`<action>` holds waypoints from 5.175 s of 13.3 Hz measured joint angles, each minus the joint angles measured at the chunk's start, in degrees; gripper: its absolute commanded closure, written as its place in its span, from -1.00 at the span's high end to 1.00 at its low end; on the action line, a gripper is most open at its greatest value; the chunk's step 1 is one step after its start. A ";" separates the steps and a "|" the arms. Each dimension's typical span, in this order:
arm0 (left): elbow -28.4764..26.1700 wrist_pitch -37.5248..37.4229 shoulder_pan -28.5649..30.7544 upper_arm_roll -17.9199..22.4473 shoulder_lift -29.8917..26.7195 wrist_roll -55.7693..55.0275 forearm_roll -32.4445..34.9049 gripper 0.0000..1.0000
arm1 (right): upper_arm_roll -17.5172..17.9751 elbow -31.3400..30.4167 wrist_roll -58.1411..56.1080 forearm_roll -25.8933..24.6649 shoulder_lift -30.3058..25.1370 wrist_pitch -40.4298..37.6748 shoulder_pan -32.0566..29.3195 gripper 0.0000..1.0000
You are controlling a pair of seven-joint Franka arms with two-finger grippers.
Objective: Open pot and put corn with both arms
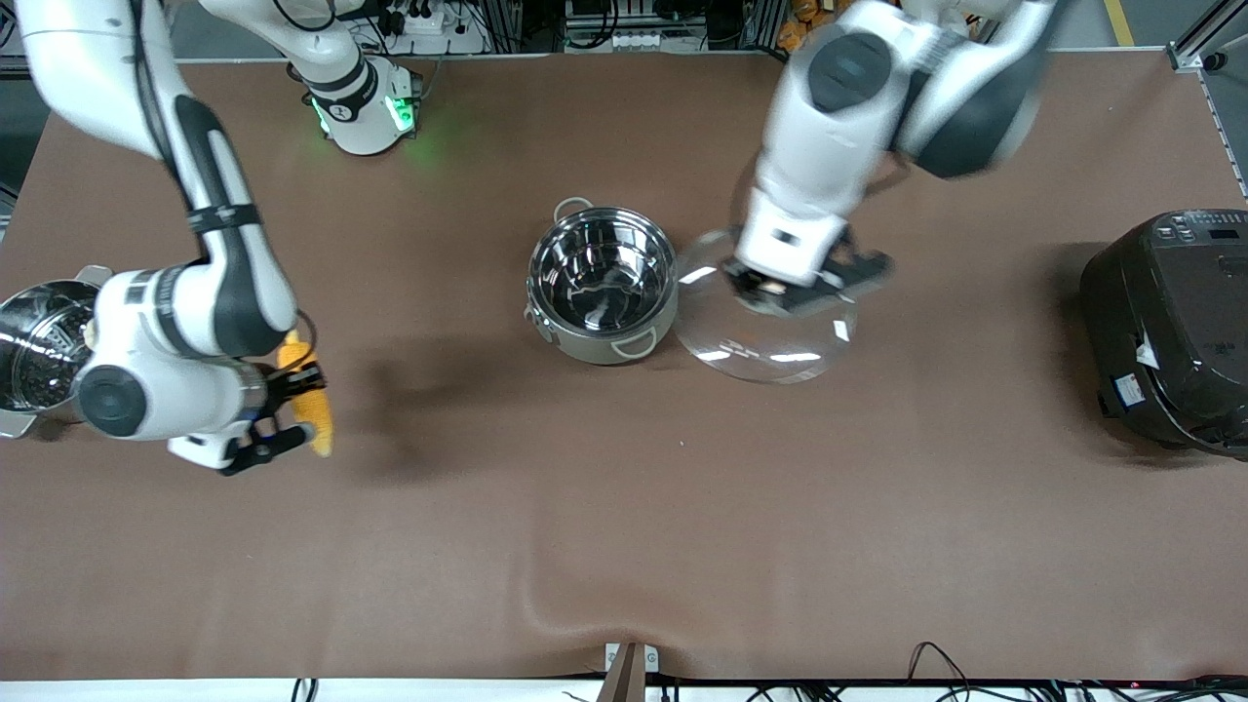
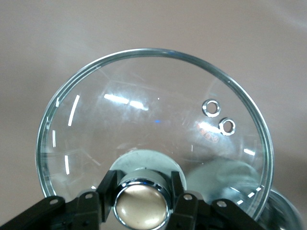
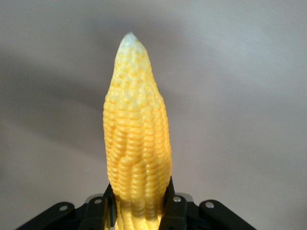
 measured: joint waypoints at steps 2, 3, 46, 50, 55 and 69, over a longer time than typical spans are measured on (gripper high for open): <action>-4.05 0.21 6.35 0.06 0.05 6.45 -1.32 -1.00 | 0.14 1.48 3.18 0.19 -0.75 -2.66 3.97 -1.00; -6.31 1.05 8.81 0.10 0.34 8.57 -1.58 -1.00 | 0.23 1.65 4.58 0.64 -1.32 -3.69 5.94 -1.00; 7.17 -11.71 20.09 0.31 -5.39 38.10 1.57 1.00 | -1.46 7.34 16.13 -5.81 -4.10 -5.85 29.83 1.00; 7.21 -14.75 21.14 0.24 -8.34 42.00 1.58 1.00 | -1.52 4.65 12.00 -5.65 -9.02 -5.96 17.74 1.00; 7.20 -15.27 22.45 0.11 -9.04 44.68 1.57 1.00 | -2.98 -5.56 5.28 -0.48 -24.50 -6.76 2.69 1.00; 7.10 -17.21 21.01 -0.29 -8.77 45.56 -1.77 1.00 | -5.16 -10.51 12.60 -0.08 -36.29 -10.46 -4.86 1.00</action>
